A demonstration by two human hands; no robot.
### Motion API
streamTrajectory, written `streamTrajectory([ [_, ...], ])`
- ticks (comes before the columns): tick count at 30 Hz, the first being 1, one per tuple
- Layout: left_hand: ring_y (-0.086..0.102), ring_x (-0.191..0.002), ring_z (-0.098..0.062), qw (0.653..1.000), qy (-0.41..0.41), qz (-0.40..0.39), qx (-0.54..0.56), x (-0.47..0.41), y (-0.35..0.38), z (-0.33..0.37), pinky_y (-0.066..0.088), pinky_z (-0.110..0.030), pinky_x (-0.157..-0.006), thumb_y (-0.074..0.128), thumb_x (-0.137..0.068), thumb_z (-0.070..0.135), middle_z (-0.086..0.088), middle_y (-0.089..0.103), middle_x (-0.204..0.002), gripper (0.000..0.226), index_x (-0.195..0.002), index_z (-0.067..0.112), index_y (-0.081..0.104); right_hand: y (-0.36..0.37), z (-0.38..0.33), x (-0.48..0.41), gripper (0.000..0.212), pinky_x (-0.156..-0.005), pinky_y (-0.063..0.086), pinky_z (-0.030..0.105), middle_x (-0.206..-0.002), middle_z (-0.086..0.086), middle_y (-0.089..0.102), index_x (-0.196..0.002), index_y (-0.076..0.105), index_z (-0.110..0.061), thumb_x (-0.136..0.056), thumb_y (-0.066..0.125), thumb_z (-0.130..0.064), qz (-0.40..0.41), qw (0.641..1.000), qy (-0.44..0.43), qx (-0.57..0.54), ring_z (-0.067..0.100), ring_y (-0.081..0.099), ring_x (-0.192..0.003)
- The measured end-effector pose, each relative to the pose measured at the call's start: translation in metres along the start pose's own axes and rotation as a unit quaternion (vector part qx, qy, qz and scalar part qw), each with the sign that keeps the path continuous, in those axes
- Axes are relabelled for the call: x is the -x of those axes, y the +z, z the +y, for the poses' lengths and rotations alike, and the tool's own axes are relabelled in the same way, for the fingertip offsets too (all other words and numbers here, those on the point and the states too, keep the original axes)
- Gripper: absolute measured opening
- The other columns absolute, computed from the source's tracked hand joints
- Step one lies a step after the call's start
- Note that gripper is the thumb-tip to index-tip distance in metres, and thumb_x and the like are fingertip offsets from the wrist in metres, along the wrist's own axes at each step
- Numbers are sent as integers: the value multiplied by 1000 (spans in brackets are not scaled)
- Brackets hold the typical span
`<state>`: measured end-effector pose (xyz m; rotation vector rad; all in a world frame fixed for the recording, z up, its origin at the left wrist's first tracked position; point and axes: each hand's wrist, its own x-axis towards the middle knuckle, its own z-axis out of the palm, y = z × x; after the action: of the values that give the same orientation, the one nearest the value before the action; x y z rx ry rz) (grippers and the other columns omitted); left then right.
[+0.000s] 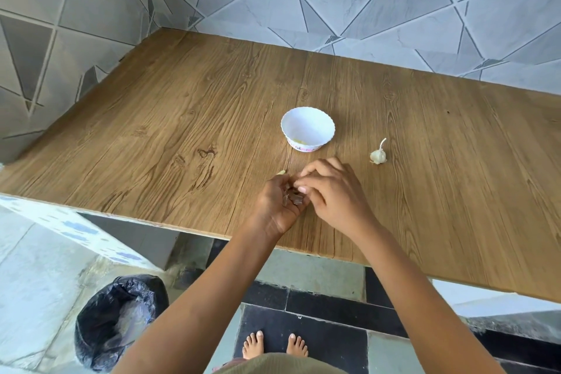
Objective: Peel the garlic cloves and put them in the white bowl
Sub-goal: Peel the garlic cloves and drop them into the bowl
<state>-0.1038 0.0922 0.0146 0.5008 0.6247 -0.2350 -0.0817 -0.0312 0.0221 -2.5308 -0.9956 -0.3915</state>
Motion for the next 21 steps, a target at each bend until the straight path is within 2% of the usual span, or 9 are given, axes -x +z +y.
streamTrajectory([
  [3,58,-55,-15,1000,4,-11,0,-2,1,-1,45,-21,-58,29,-101,18,-12,65,-64,58,-64,-3,69,0,-4,3,6,-69,44,36,-89,-8,64,-68,71,-21,-70,77,-21,46,998,20,25,21,53,-84],
  [5,62,-53,-14,1000,3,-13,-9,-1,2,-2,41,-19,-59,28,-101,18,-11,66,-62,51,-75,-4,66,-1,-5,3,21,-69,42,34,-90,-7,64,-56,62,-20,-63,80,-29,59,996,55,32,20,53,-84],
  [7,62,-48,-13,1000,4,-12,-17,0,2,-2,40,-17,-53,28,-101,18,-10,66,-60,43,-84,-3,60,0,-6,4,28,-70,40,34,-96,-5,64,-54,56,-19,-62,76,-37,57,996,68,24,19,51,-87],
  [10,59,-44,-13,1000,6,-15,-17,0,3,-3,42,-17,-43,28,-102,17,-8,65,-58,41,-86,-4,59,3,-2,9,27,-75,41,35,-109,-5,63,-65,63,-22,-73,58,-47,30,998,60,-5,18,51,-95],
  [13,62,-50,-16,1000,-2,-17,-8,0,3,-2,51,-20,-45,29,-102,17,-12,64,-71,40,-88,-5,60,2,2,15,29,-81,40,36,-117,-5,60,-87,70,-25,-80,50,-44,12,998,55,-24,20,53,-99],
  [15,64,-60,-20,1000,-13,-23,-4,-1,2,-1,54,-23,-48,30,-101,18,-15,64,-78,40,-88,-5,60,-1,7,22,23,-82,41,36,-113,-3,61,-91,71,-22,-83,55,-37,25,996,72,-56,21,56,-98],
  [17,64,-74,-23,999,-18,-30,0,-2,0,0,57,-27,-57,31,-101,18,-16,65,-82,40,-88,-5,60,-4,17,32,12,-82,45,35,-105,-3,62,-92,72,-19,-83,66,-24,21,992,92,-81,20,58,-94],
  [19,62,-82,-24,999,-17,-30,3,-3,-2,1,57,-28,-61,32,-101,18,-16,65,-84,39,-89,-5,61,-7,23,42,16,-76,48,29,-96,-6,62,-99,72,-18,-83,70,-18,-36,990,113,-81,14,58,-87],
  [21,62,-83,-24,999,-19,-26,0,-5,-4,1,58,-28,-63,32,-101,18,-16,66,-81,40,-90,-5,62,-6,25,47,20,-71,44,20,-91,-10,60,-103,71,-19,-83,70,-21,-98,982,140,-80,9,56,-82],
])
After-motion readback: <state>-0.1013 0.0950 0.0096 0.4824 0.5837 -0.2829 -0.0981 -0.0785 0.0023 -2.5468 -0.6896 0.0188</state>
